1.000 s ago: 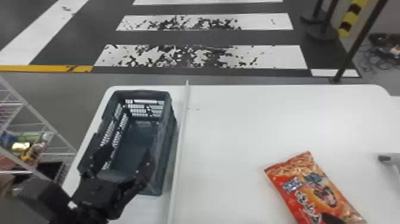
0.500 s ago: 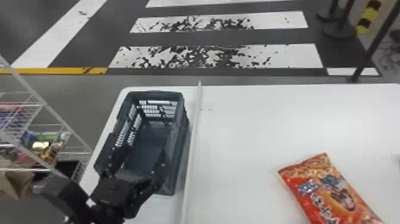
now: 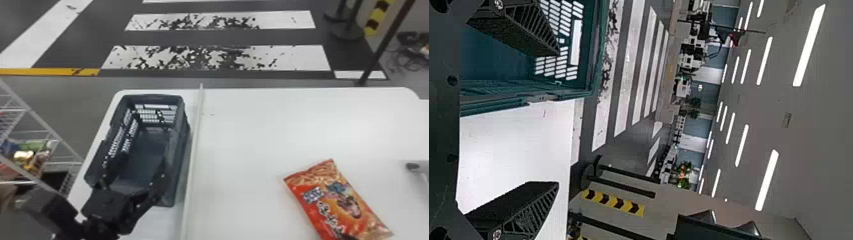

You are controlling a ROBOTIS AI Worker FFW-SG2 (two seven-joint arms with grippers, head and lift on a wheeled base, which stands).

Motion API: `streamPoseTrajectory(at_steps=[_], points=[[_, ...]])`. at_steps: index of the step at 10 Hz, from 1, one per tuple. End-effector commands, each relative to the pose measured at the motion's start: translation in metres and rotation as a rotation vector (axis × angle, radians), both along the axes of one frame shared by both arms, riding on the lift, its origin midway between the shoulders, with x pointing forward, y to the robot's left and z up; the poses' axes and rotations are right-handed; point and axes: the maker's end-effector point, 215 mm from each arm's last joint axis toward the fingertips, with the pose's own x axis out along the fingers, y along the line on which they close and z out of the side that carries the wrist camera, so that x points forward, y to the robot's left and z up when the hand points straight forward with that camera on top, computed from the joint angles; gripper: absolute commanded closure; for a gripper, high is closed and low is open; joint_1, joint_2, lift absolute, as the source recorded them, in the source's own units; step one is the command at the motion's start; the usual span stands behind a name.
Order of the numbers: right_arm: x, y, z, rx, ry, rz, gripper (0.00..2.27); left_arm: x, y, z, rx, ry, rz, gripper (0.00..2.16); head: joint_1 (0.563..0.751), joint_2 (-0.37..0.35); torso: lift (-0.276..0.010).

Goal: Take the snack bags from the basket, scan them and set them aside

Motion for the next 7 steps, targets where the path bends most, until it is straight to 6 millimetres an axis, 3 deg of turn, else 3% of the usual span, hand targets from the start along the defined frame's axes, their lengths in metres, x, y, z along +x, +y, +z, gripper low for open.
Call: streamPoseTrajectory(at_steps=[1,2,3,4,7], points=[[0.001,-0.006,-0.006,-0.013,0.014,-0.01,0.22,-0.002,0.0,-0.001,-0.002,0.002,-0.001,0.07,0.695,0.068,-0.075],[-0.001,-0.016,-0.014,-0.045,0.041,-0.022,0.65,-0.003,-0.004,-0.002,-0.005,0.006,-0.014,0.07,0.695,0.057,-0.075],[0.004,-0.019,-0.014,-0.05,0.04,-0.022,1.81,-0.004,-0.005,-0.004,-0.007,0.01,-0.019,0.07,0.695,0.04,-0.075],[0.009,-0.018,-0.01,-0.046,0.025,-0.019,2.25,-0.005,-0.006,-0.006,-0.009,0.017,-0.021,0.07,0.695,0.028,-0.075],[0.022,-0.01,0.013,0.006,-0.049,-0.01,2.25,-0.006,-0.008,-0.01,-0.011,0.028,-0.028,0.07,0.695,0.018,-0.075]])
